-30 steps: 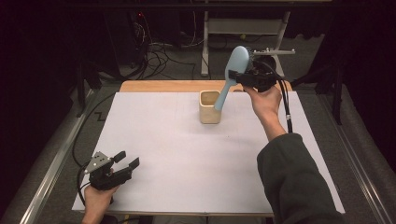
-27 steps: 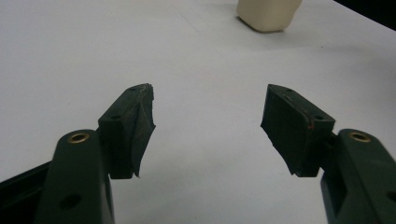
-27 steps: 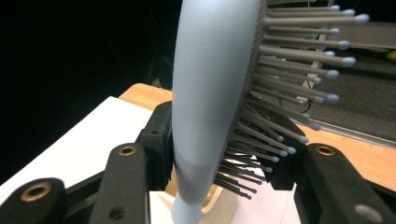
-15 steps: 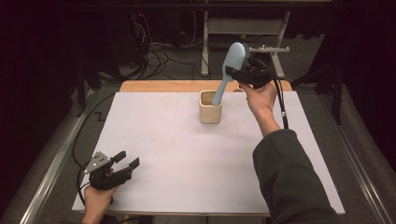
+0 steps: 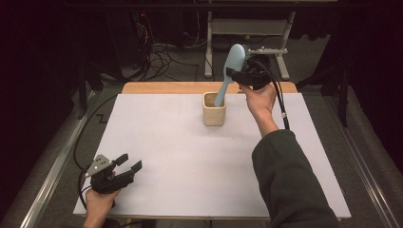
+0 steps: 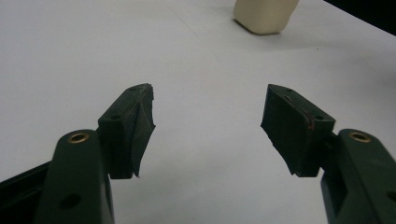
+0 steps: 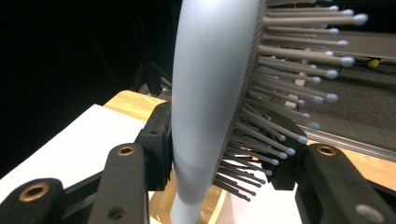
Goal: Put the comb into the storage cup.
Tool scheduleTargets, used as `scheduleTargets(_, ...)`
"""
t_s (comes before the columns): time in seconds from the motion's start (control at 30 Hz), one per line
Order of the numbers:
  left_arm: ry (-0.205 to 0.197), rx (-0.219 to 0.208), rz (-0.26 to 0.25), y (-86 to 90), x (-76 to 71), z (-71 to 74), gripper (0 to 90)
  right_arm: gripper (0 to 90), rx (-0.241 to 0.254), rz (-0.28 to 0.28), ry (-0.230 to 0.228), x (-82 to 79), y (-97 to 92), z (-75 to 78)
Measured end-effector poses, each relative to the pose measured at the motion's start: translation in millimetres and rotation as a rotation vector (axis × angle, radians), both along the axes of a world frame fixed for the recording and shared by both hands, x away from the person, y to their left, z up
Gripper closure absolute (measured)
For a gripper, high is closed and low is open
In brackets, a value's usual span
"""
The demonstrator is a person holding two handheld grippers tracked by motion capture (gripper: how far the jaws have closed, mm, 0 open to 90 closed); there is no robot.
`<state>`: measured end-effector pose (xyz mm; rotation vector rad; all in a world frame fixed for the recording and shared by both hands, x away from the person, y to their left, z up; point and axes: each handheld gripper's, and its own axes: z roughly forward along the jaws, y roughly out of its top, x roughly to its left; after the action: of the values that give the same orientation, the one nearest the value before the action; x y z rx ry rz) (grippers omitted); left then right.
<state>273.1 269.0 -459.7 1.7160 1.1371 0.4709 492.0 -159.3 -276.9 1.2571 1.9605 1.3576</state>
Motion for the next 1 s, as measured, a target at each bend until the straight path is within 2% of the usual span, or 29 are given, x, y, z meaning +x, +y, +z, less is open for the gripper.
scheduleTargets(1.0,-0.007,0.006,-0.004,-1.0,-0.9,0.8,34.4,52.4,-0.03,-0.012,0.053,5.7,8.1,-18.6)
